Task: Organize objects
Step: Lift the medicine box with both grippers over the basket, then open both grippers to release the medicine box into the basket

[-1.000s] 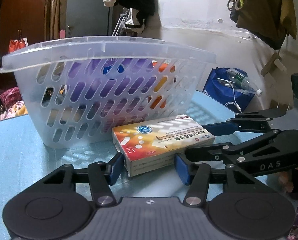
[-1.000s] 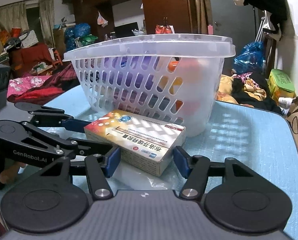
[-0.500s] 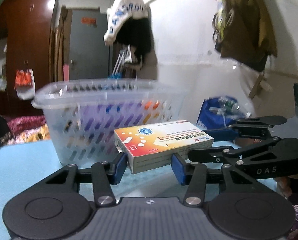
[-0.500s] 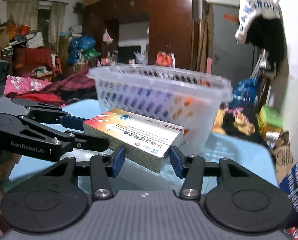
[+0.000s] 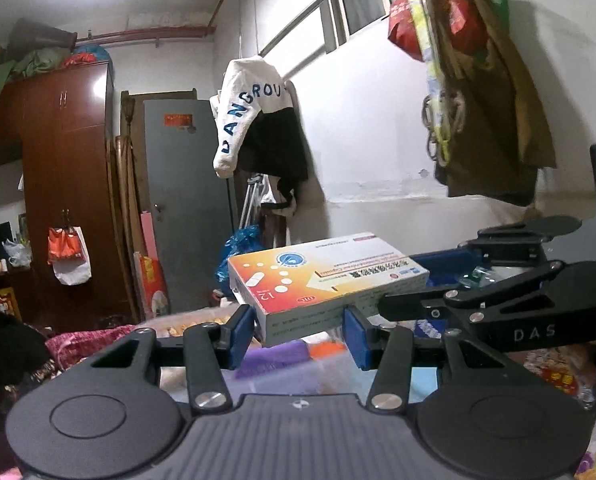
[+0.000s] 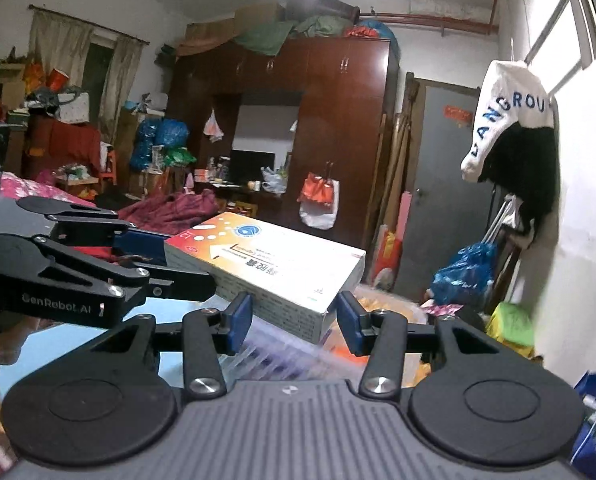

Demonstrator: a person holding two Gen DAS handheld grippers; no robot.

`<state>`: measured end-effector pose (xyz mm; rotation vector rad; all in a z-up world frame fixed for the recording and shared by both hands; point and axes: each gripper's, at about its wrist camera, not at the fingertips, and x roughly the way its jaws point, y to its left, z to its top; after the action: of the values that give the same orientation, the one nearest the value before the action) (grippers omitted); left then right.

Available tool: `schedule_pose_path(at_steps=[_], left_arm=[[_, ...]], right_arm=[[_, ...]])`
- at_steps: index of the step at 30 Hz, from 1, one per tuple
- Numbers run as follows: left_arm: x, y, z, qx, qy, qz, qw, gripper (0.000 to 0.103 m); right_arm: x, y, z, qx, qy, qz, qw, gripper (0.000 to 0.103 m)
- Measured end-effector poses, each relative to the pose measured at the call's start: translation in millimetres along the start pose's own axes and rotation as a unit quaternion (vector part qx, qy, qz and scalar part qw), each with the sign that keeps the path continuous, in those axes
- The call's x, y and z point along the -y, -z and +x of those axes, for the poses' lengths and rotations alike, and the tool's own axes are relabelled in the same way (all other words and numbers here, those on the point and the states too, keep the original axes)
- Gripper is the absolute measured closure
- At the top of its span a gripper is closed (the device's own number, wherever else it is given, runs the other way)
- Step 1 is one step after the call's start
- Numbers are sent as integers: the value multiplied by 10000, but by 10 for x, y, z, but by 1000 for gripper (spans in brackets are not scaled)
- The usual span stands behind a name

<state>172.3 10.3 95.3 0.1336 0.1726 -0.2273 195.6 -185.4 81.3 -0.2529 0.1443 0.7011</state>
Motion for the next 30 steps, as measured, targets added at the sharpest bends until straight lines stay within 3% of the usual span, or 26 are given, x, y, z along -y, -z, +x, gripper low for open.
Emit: schedule_pose_path(at_steps=[4,10,18,20,21,24,25,26,27,30], left_arm=[[-162,-80,369,-276,-5,-75,9996,51],[-352,15,1010,-1000,-141,-305,9944,51],[-461,153,1345,-1492,-473,-655,9855,50],[-445,167,1278,-1365,-797,-605,9856,50],[-425,163,1198,-1220,-873,-551,9871,45],[-373,181,862,-1004,-765,-390,9912,30],[-351,200,722,-870,-672,-354,9933,21],[-322,242,562,-786,-620,-341,9944,12],[-284,315,364,-704,-576,-332,9953,10],[-196,572,-43,-754,-604,-324,9948,7]], right_arm=[[112,-18,319,-224,65,33,9997,53],[339,124,917,-877,-15,498,9949,53],[440,319,1186,-1238,159,772,9892,55],[410,330,1143,-1227,338,824,9884,50],[413,358,1082,-1215,394,895,9878,44],[432,395,849,-1109,548,901,9882,34],[418,429,694,-962,568,889,9898,27],[418,469,561,-805,571,905,9910,10],[403,542,381,-633,599,943,9917,0],[381,762,61,-633,427,1007,9920,0]])
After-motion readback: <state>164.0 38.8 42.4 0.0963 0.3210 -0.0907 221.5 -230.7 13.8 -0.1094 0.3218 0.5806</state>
